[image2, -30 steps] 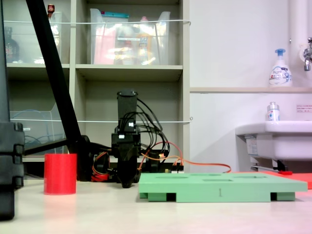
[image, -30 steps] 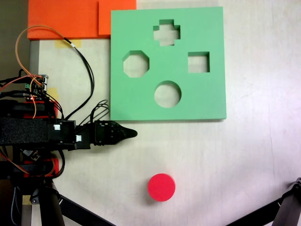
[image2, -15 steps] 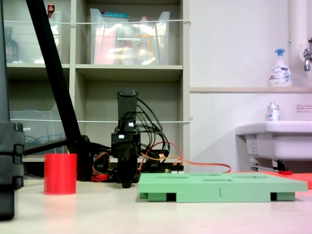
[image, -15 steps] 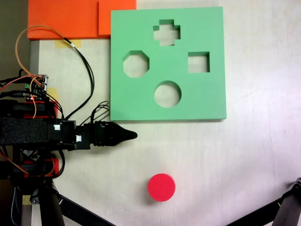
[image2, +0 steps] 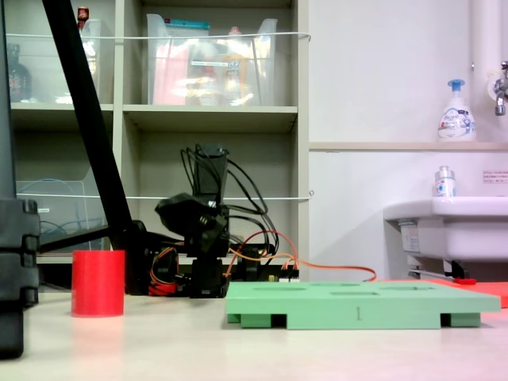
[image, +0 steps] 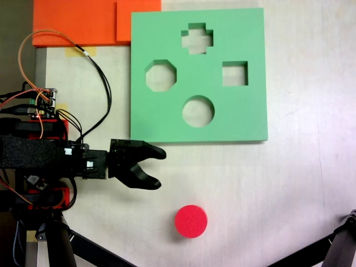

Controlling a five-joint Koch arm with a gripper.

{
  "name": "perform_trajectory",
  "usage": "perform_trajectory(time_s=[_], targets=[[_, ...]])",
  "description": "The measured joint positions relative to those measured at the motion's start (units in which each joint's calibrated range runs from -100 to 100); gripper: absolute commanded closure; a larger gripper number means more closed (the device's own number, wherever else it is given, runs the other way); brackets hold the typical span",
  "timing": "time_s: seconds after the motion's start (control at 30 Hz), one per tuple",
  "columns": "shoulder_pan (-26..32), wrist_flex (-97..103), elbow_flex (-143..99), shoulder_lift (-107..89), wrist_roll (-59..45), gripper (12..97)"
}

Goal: Put the cylinder block into the corresponding hole

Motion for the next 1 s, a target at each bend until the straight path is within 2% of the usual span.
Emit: perform_trajectory(time_s=[0.13,0.43,0.73,0.8,0.93,1.0], targets=[[-0.34,6.17,0.0,0.0,8.45,55.1],[-1.56,6.36,0.0,0.0,12.94,27.0],[-4.44,7.44,0.0,0.68,12.94,26.8],[-4.79,11.94,-0.1,10.12,12.94,26.8],[-5.13,38.96,-0.39,58.0,12.94,26.8],[-5.27,44.05,1.96,74.83,12.99,26.8]])
